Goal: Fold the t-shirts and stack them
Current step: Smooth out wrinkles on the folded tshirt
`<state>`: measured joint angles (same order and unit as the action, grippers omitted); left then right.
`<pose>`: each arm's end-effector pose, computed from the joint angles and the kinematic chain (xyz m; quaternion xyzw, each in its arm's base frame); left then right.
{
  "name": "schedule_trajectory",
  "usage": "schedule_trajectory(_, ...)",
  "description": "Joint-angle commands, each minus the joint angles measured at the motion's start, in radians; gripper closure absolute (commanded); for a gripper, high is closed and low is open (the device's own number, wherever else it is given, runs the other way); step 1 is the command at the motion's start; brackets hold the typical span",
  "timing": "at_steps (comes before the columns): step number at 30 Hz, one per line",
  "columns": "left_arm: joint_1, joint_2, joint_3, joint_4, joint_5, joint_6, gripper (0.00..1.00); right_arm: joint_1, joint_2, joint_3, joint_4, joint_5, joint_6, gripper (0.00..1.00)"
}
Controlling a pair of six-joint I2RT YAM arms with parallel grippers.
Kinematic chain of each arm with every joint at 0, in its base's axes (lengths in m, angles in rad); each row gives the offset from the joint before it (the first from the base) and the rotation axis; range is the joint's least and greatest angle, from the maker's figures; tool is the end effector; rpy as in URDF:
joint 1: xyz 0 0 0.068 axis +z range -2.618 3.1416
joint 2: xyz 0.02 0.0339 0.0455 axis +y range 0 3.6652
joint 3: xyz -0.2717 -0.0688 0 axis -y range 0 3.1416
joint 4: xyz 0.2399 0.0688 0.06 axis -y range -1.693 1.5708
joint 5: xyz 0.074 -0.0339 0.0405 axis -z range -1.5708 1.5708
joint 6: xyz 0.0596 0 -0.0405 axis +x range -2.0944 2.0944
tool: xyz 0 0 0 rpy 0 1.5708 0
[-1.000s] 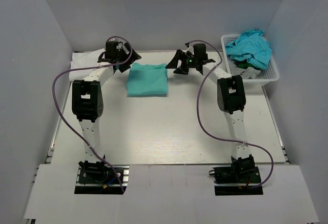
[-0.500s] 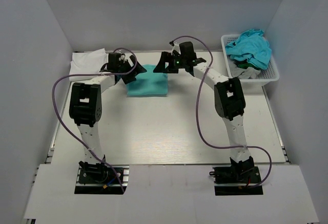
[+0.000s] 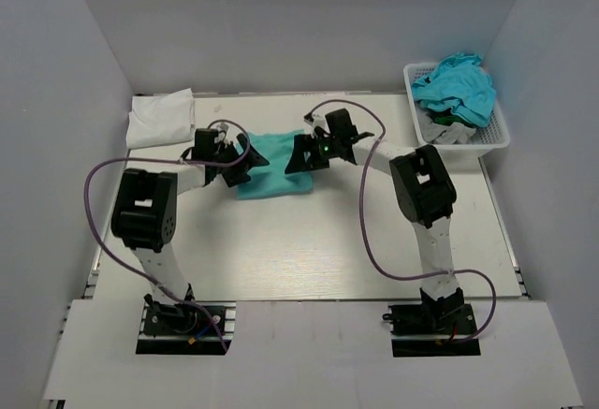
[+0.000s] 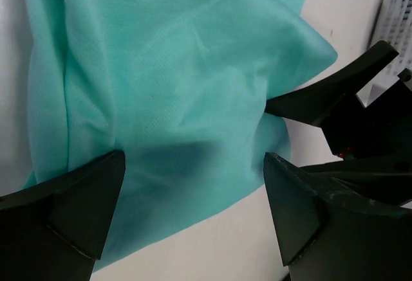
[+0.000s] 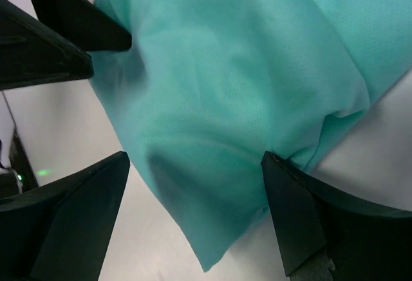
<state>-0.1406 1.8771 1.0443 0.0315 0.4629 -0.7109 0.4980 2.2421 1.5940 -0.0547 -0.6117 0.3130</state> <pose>0.3887 -0.0819 0.1440 -0.1712 0.8900 -0.3445 0.2449 0.4319 0.2738 0.1499 -0.2060 0.8498 0.4092 0.2607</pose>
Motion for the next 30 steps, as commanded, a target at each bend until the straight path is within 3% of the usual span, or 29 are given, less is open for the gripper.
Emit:
schedule_trajectory(1, -0.034, -0.119, -0.174, -0.079, 0.054, -0.005, 0.0, 0.048, -0.112, -0.172, -0.168, 0.043, -0.155, 0.1)
schedule_trajectory(5, -0.062, -0.352, -0.354, -0.149, 0.106, -0.019, 0.0, 0.089, -0.28, -0.383, -0.224, 0.059, -0.235, 0.1)
schedule_trajectory(7, -0.086, -0.471, -0.388, -0.284, 0.073, 0.022, 0.0, 0.117, -0.398, -0.465, -0.289, 0.082, -0.264, 0.1)
schedule_trajectory(9, -0.086, -0.648, -0.388, -0.402, -0.006, 0.056, 0.0, 0.129, -0.52, -0.505, -0.319, 0.084, -0.275, 0.1)
schedule_trajectory(13, -0.096, -0.791, -0.322, -0.479, -0.113, 0.08, 0.0, 0.142, -0.659, -0.534, -0.324, 0.134, -0.255, 0.1)
schedule_trajectory(18, -0.096, -0.715, -0.291, -0.437, -0.204, 0.102, 0.0, 0.136, -0.737, -0.565, -0.177, 0.251, -0.174, 0.1)
schedule_trajectory(22, -0.096, -0.573, -0.248, -0.331, -0.182, 0.142, 0.15, 0.132, -0.65, -0.488, -0.221, 0.462, -0.143, 0.1)
schedule_trajectory(25, -0.096, -0.472, -0.218, -0.297, -0.149, 0.154, 0.21, 0.126, -0.612, -0.476, -0.226, 0.524, -0.111, 0.15)
schedule_trajectory(27, -0.096, -0.411, -0.217, -0.24, -0.119, 0.154, 0.29, 0.119, -0.592, -0.479, -0.196, 0.543, -0.095, 0.29)
schedule_trajectory(30, -0.096, -0.357, -0.217, -0.168, -0.06, 0.119, 0.42, 0.116, -0.558, -0.476, -0.175, 0.532, -0.074, 0.38)
